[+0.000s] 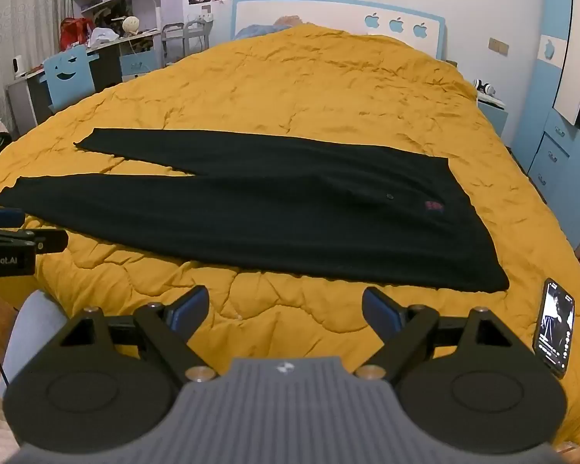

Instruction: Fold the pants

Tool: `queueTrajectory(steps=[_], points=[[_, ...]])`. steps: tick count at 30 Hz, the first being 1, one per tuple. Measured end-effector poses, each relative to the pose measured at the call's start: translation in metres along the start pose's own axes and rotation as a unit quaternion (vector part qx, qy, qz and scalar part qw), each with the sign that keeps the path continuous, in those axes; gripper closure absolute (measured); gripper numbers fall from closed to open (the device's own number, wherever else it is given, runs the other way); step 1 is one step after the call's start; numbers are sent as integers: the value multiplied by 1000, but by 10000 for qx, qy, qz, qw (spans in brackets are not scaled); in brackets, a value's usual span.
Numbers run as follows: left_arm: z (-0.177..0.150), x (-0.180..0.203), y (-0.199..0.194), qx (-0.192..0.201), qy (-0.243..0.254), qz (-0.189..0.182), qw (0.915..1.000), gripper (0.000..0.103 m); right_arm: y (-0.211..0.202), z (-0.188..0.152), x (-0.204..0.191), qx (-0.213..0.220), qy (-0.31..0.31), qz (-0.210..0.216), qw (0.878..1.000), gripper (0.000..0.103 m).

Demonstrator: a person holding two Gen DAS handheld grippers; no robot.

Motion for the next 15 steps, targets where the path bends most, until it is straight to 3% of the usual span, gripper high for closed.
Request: queueTrajectory(steps=[15], points=[[-3, -2, -1, -8, -2, 17, 10000, 18, -4, -6, -6, 7, -15, 21, 10000, 20]])
Point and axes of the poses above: each gripper's, at about its wrist camera, not at the fingertips, and y roughly the way its jaws point, x to its right, z to its top, the point moved 10 cm from there along y, roughly the way its jaws point, and after that the axes turned 14 degrees about -z, right-handed, at the moved point
